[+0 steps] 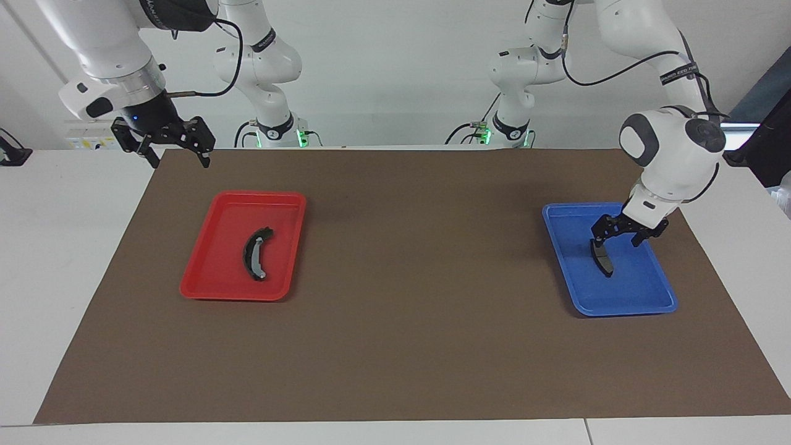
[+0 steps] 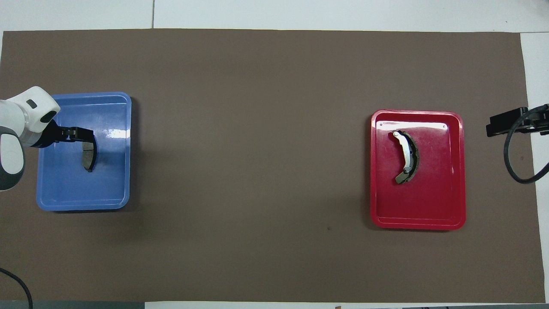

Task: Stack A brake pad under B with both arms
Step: 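Reach into the blue tray and grasp the dark brake pad with the left gripper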

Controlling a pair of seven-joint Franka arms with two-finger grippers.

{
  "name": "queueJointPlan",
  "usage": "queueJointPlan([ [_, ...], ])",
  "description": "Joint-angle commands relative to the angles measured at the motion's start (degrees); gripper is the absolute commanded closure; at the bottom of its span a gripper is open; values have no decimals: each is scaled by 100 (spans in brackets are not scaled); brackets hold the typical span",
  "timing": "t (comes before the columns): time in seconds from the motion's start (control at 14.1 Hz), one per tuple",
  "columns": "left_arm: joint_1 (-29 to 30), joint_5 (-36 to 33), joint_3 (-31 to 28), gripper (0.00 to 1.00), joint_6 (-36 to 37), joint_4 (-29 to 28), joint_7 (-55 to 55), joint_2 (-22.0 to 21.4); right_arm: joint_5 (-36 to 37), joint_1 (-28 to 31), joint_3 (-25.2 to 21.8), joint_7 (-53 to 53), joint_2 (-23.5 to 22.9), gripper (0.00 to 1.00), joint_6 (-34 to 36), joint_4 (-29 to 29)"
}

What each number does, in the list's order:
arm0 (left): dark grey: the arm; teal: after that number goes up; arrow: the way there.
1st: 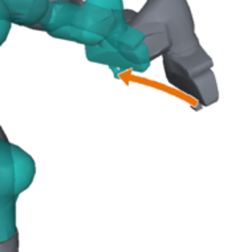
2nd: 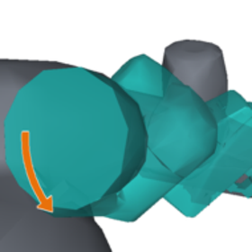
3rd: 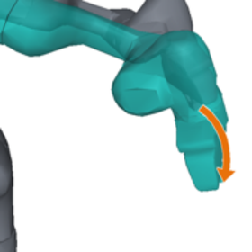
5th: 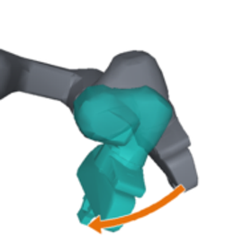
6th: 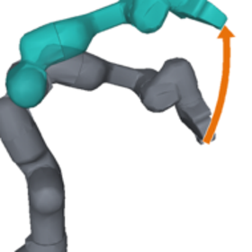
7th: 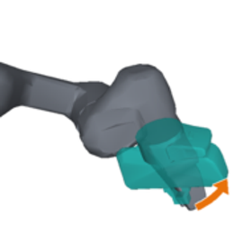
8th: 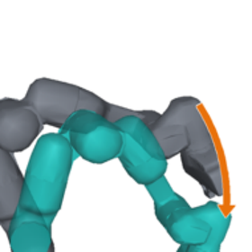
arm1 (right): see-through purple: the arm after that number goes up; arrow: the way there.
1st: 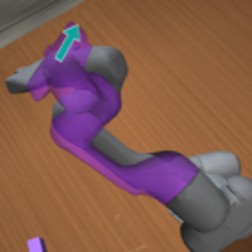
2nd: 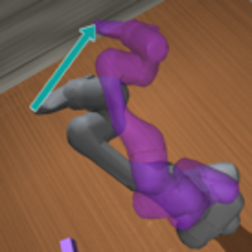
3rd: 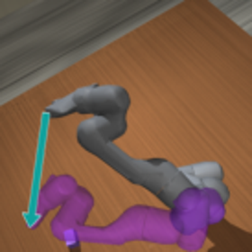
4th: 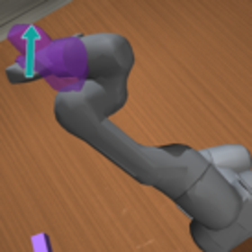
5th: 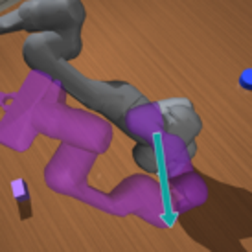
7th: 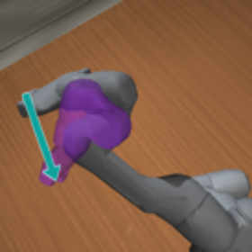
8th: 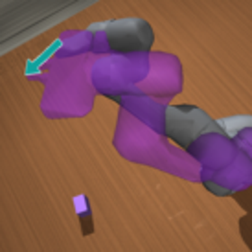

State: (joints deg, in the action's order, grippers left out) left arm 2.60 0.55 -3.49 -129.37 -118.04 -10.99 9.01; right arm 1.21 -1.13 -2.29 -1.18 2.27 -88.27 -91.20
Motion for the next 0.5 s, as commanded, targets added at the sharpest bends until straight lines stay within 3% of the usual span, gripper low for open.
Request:
queueJointPlan([
  [0.0,91,-64,15,1,-430,-324,-53,57,-68,34,27,56,107,0,-33,-117],
  [0.43,285,-64,15,2,-738,-492,-44,408,-68,34,27,56,107,0,-33,-126],
])
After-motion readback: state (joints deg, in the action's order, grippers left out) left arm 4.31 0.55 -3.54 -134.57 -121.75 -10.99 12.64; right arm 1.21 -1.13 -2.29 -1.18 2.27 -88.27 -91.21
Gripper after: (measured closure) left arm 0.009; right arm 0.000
